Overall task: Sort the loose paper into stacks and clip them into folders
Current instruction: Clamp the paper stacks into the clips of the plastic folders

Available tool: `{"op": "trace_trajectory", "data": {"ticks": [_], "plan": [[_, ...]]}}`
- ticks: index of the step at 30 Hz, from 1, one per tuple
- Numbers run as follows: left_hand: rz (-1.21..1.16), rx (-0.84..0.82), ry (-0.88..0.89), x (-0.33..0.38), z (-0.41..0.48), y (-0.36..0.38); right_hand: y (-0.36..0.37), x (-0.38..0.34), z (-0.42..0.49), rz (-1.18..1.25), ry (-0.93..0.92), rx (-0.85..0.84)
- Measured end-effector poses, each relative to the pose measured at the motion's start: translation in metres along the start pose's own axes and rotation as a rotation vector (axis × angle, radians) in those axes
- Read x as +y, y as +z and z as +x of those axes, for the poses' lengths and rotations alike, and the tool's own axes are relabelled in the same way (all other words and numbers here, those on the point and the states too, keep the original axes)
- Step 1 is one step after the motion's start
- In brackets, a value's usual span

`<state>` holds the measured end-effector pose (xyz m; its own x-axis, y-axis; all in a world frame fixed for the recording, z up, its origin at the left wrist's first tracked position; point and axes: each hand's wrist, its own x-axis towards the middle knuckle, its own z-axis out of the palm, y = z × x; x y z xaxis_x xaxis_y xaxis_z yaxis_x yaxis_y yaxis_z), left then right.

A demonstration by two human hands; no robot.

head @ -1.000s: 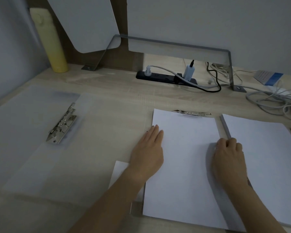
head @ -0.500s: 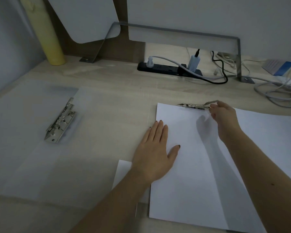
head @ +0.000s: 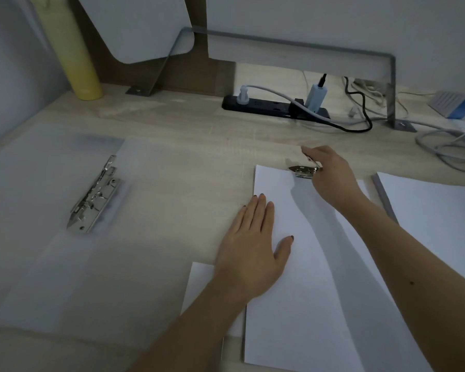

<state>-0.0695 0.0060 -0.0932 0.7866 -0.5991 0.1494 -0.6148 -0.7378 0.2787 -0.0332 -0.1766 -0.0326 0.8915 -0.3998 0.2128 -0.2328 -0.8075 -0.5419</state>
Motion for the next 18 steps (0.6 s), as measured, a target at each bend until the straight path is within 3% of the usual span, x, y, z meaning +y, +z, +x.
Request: {"op": "trace_trajectory", "data": {"ticks": [6,12,18], "plan": [[0.005,-0.008,-0.012,-0.001,0.001,0.0,0.018,0.003,-0.007,-0.165,-0.099,-0.121],[0.019,-0.02,-0.01,-0.001,0.002,0.001,0.031,0.007,-0.02,-0.308,-0.216,-0.11],[0.033,-0.025,-0.008,-0.001,0.001,-0.003,0.032,0.0,-0.02,-0.34,-0.171,-0.106]]}}
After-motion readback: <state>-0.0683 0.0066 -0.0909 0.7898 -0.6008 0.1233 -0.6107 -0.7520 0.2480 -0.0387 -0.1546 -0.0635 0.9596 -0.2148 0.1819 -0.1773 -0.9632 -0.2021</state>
